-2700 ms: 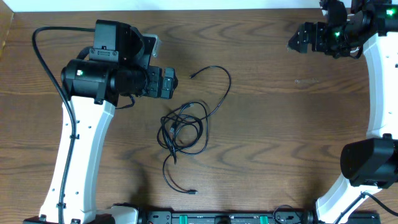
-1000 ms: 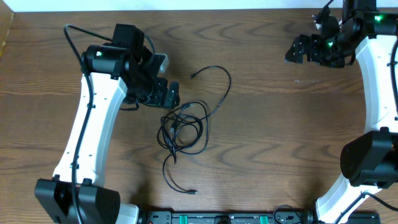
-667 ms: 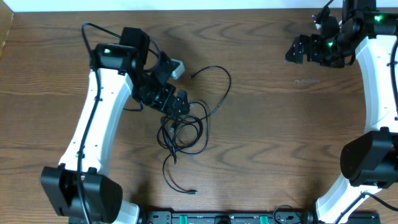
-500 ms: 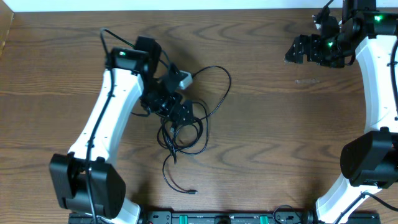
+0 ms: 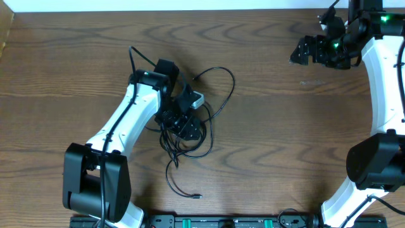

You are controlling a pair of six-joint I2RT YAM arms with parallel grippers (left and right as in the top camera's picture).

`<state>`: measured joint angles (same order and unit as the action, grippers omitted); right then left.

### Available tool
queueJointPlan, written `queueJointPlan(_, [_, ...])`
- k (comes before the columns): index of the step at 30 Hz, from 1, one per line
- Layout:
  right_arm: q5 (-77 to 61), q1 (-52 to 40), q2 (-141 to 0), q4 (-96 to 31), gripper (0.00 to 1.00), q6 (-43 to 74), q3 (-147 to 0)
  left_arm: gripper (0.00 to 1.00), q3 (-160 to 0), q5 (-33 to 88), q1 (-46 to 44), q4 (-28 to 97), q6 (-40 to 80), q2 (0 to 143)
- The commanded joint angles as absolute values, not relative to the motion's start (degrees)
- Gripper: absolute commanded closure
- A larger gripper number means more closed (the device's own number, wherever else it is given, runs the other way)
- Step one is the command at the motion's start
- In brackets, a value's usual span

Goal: Untangle cables
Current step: 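Lower the left gripper into the black cable bundle and grasp it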

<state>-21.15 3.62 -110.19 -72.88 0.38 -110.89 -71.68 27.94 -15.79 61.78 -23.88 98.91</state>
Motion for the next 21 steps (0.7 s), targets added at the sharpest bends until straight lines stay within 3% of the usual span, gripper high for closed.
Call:
queueJointPlan(1, [-21.37,3.27,-108.79,-73.06,0.03,-0.45,-110.45,0.31,-71.42,27.44,-15.86,61.25,-23.27,99.02])
queueJointPlan(13, [-21.37,3.27,-108.79,-73.03,0.03,-0.47,-110.45,0.33,-68.51,27.79,-15.84,57.84,-22.81,99.02])
queueJointPlan(15, [-21.37,3.27,-108.79,-73.03,0.03,-0.47,-110.45,0.37,-68.01,27.81,-15.84,57.06,-21.93,99.02])
queueJointPlan(19, [-21.37,3.27,-108.79,-73.03,0.03,-0.47,-110.45,0.61,-68.03,27.81,-15.84,55.24,-20.49,99.02])
queueJointPlan(20, [-21.39,3.27,-108.79,-73.03,0.03,-0.45,-110.45,0.92,-68.88,27.86,-15.84,53.58,-17.41,99.00])
queueJointPlan(21, [-21.37,3.27,-108.79,-73.03,0.03,-0.45,-110.45,0.92,-69.76,27.83,-15.84,53.60,-16.67,99.00])
